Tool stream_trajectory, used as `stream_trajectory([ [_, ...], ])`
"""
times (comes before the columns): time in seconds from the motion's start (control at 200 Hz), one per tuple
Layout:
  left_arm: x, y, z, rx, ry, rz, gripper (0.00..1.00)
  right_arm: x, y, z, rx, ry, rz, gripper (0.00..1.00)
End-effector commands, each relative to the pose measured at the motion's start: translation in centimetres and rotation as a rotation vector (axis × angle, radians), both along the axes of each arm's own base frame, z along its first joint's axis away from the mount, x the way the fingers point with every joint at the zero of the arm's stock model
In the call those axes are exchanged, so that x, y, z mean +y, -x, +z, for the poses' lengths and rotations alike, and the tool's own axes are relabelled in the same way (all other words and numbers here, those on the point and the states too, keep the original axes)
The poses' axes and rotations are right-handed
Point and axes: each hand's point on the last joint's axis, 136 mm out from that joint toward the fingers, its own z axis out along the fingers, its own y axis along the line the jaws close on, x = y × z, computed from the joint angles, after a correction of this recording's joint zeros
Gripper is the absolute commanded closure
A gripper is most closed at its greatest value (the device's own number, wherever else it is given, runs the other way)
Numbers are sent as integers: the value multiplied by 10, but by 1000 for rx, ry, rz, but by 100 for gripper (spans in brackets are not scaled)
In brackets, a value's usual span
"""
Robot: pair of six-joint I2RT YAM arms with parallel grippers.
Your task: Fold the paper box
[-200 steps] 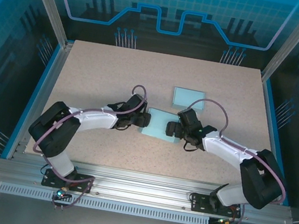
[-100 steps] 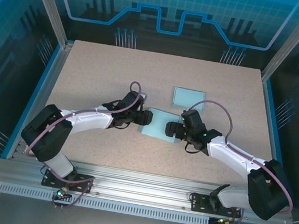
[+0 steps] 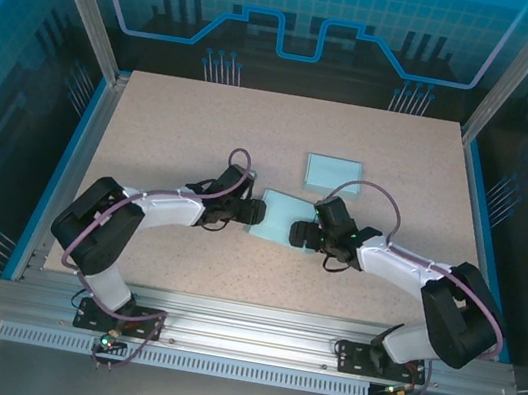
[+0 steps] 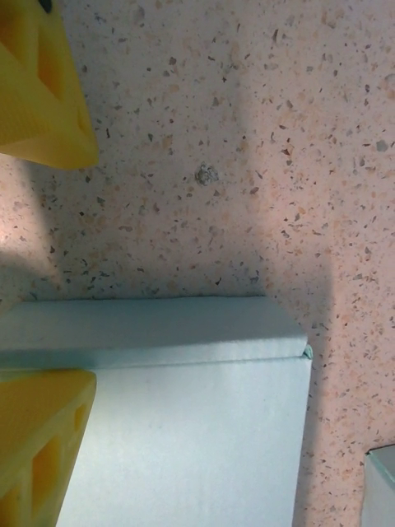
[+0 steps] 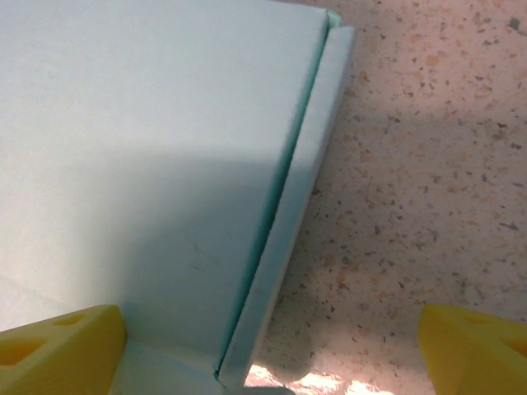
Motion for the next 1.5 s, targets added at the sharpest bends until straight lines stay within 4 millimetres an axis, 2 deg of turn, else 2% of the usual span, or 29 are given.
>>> stream_trajectory([
  [0.0,11,11,-26,85,-32,21,35,-5,1,-14,39,37,-3,9],
  [0.16,13,13,-27,91,-30,25,35,-2,1,-15,49,72,18,11],
  [0.295,9,16,-6,62,14,15,35,7,-1,12,-32,158,87,10],
  [0.4,9,20,29,-5,74,7,33,14,-1,46,-136,273,150,9],
  [0.43,11,22,41,-31,88,11,32,13,3,51,-156,312,173,8],
  [0.445,13,22,51,-56,98,13,32,19,-1,63,-189,311,178,8],
  [0.48,18,25,64,-93,108,24,31,22,0,74,-225,339,201,8],
  [0.565,39,34,97,-197,113,81,27,31,7,90,-296,400,270,7],
  [0.675,74,48,133,-331,104,180,19,40,14,99,-367,481,327,7],
  [0.735,93,57,149,-395,99,234,11,43,18,99,-396,529,352,6],
  [0.755,99,59,153,-414,95,253,9,45,19,98,-404,546,361,0],
  [0.805,115,66,165,-464,86,302,2,50,22,96,-420,589,389,0],
  [0.91,143,77,183,-551,58,387,1,61,29,89,-453,691,445,0],
  [1.006,156,84,190,-597,44,425,1,73,36,79,-465,784,504,0],
  [1.126,164,89,193,-619,26,441,1,85,40,65,-475,923,572,0],
  [1.266,163,88,193,-620,26,433,1,96,37,46,-450,1051,619,3],
  [1.496,162,87,192,-620,21,425,1,109,30,23,-427,1061,679,5],
])
